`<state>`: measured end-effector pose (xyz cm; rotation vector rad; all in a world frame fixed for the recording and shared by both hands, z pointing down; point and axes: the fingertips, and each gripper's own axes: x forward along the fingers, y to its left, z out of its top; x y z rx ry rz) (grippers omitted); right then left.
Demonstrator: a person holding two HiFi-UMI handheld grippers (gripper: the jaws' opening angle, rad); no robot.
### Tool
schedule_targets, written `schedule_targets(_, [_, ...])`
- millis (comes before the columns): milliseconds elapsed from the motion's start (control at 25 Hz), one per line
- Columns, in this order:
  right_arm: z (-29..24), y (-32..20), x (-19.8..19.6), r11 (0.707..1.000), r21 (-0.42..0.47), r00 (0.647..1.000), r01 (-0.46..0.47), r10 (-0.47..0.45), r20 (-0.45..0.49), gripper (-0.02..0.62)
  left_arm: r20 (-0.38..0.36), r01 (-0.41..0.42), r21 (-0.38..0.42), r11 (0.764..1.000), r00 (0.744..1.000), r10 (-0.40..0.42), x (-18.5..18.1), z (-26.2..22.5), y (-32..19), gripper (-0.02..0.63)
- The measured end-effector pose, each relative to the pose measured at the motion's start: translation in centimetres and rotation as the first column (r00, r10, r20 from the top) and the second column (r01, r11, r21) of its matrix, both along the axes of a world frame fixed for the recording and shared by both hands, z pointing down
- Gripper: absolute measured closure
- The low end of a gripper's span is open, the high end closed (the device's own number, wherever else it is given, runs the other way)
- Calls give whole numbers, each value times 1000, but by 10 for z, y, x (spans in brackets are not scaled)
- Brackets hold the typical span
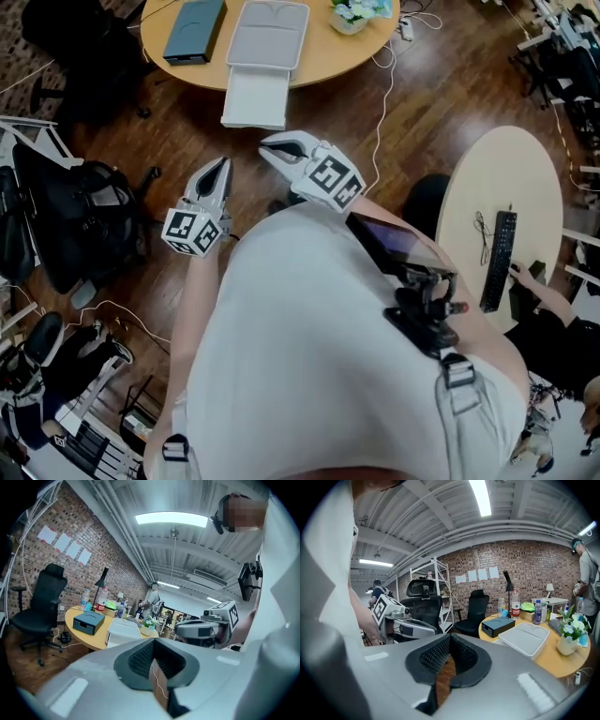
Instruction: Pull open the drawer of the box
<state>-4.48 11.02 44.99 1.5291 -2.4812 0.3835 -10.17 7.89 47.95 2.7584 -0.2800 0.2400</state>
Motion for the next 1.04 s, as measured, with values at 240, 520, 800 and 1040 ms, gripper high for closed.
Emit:
schedule_targets(240, [6, -8, 0, 1000, -13, 1000, -11, 11, -12, 589, 30, 7, -23, 1000, 1000, -6, -9, 11, -7, 603])
schedule_targets(520, [0, -16, -6, 1000, 4, 1000, 6, -6, -14, 589, 28, -2, -2, 1000, 1000, 2, -5, 5, -12, 603])
schedule_targets(800, [2, -18, -2, 1000, -5, 1000, 6, -6, -18, 589, 27, -3, -4, 1000, 1000, 4, 0, 5, -14, 603])
schedule_targets(1040, [1, -25, -6, 1000, -16, 1000, 14, -14, -10, 589, 37, -1, -24, 1000, 999, 2, -2, 8, -21, 603])
